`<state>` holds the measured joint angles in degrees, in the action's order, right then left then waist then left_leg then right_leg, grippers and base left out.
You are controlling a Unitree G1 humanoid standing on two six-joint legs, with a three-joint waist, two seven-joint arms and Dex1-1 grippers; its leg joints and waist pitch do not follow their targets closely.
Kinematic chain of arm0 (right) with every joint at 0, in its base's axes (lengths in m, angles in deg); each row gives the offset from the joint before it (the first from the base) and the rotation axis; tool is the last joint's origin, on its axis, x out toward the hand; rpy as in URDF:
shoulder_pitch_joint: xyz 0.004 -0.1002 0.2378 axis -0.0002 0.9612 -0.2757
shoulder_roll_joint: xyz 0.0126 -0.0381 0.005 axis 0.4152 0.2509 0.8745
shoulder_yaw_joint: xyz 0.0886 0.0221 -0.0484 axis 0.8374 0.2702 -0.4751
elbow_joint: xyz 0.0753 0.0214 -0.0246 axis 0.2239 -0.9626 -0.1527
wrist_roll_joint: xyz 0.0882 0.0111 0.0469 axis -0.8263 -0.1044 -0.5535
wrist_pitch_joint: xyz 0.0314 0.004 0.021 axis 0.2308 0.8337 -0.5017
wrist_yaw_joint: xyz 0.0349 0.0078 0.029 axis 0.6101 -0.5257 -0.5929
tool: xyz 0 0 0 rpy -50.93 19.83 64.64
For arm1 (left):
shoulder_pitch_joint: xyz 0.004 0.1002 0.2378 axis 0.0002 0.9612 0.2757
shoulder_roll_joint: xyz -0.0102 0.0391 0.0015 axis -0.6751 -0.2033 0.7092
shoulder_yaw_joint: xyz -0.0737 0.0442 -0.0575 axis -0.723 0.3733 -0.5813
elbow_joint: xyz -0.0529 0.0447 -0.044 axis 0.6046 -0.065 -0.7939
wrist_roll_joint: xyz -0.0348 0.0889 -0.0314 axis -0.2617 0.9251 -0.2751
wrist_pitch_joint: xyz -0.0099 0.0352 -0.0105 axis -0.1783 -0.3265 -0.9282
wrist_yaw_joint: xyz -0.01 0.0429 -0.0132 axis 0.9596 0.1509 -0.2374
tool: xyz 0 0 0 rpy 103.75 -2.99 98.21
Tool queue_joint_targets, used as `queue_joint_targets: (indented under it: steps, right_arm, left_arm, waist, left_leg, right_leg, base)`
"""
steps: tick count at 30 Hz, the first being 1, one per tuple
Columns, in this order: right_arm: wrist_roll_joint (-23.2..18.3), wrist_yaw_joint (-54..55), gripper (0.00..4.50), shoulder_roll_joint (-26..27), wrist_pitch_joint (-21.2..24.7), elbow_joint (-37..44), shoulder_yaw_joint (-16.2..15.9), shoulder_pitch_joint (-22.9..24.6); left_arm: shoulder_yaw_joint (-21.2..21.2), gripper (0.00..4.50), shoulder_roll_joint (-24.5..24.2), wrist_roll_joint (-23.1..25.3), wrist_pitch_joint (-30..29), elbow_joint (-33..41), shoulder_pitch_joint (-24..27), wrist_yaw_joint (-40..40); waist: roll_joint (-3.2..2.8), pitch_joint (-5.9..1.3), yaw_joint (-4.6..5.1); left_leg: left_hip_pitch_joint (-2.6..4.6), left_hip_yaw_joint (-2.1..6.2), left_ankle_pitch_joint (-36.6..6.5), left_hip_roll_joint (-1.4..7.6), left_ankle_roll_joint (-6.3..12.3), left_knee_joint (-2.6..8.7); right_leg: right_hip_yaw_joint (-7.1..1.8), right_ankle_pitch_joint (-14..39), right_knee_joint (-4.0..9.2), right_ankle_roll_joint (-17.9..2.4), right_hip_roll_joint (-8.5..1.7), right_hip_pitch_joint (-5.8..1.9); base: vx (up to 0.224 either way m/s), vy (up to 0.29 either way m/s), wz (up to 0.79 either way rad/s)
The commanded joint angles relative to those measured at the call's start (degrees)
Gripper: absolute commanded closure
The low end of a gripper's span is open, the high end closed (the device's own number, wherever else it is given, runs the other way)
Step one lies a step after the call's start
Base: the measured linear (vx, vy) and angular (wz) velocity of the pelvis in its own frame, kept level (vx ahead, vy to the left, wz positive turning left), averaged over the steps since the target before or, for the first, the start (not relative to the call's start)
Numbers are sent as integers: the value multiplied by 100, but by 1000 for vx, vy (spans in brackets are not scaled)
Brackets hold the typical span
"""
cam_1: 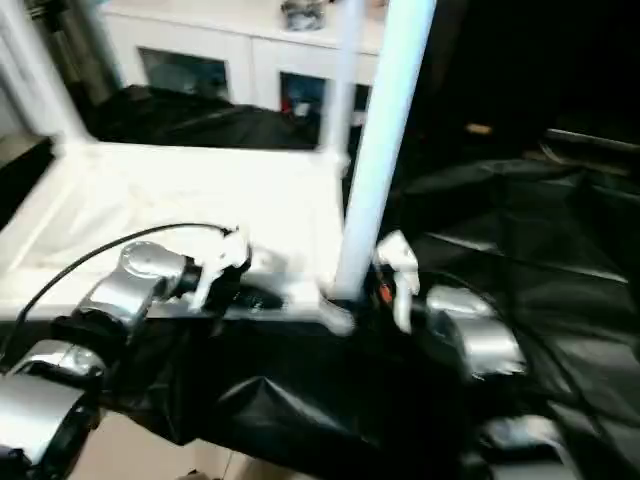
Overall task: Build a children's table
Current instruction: Rotate leg to tighten
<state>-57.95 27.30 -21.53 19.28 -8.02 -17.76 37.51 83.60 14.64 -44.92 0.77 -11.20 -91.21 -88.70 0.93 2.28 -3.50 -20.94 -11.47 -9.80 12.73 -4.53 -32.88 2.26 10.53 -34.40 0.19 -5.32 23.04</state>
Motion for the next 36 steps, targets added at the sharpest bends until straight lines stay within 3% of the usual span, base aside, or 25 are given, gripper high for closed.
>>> queue_joint_targets:
  steps: [1,3,8,10,15,18,25,28,32,36]
  right_arm:
    - [450,1429,187,530,13,-815,-141,-207]
    - [476,1770,187,635,22,-1000,-78,-299]
    - [365,2167,187,1083,-152,-1284,128,-498]
    - [334,2109,132,1128,-219,-1318,129,-527]
    - [130,1392,90,998,-239,-1178,81,-517]
    - [191,961,66,786,-286,-995,-102,-416]
    - [83,-614,66,85,-304,-190,-507,-15]
    - [29,-1267,66,-243,-184,127,-643,147]
    - [-77,-1854,81,-574,46,405,-748,296]
    - [-166,-2089,101,-642,212,572,-764,365]
  left_arm:
    - [-76,450,568,-76,-109,101,-322,739]
    - [-89,450,668,-78,-168,108,-341,905]
    - [-33,450,1035,-75,-249,224,-332,1268]
    - [-10,450,1053,-73,-237,246,-313,1234]
    - [68,450,894,-70,-209,344,-200,892]
    - [108,450,783,-82,-181,390,-153,660]
    - [322,450,385,-97,-112,562,-26,-259]
    - [401,450,201,-49,-79,554,-31,-576]
    - [433,450,-42,30,13,470,-74,-949]
    - [411,450,-143,-19,19,463,-80,-1146]
  waist:
    - [9,-295,42]
    - [8,-307,98]
    - [13,-308,112]
    - [4,-310,111]
    - [-13,-311,106]
    - [-5,-325,97]
    - [-31,-368,7]
    - [-23,-358,-46]
    - [-35,-321,-86]
    - [-28,-319,-109]
  left_leg:
    - [94,32,-1665,35,-95,399]
    - [95,53,-1728,23,-160,404]
    - [70,35,-1673,13,27,388]
    - [65,38,-1622,20,60,391]
    - [65,36,-1640,22,96,393]
    - [51,33,-1511,27,166,380]
    - [47,-9,-868,48,485,312]
    - [72,-18,-1012,56,553,310]
    - [85,-7,-1369,79,359,357]
    - [92,0,-1438,78,232,372]
  right_leg:
    - [-143,1604,453,-1196,-225,-179]
    - [-126,1842,465,-1106,-224,-186]
    - [-136,1623,483,-1091,-208,-193]
    - [-134,1513,473,-1108,-202,-196]
    - [-135,1384,460,-1172,-199,-207]
    - [-130,1049,431,-1245,-194,-237]
    - [-109,-242,287,-1632,-167,-301]
    - [-107,-117,307,-1657,-171,-302]
    - [-115,589,368,-1565,-199,-265]
    - [-124,785,382,-1482,-199,-261]
  base:
    - [0,0,0]
    - [0,0,0]
    - [0,0,0]
    - [0,0,0]
    - [0,0,0]
    - [0,0,0]
    - [0,0,0]
    - [0,0,0]
    - [0,0,0]
    - [0,0,0]
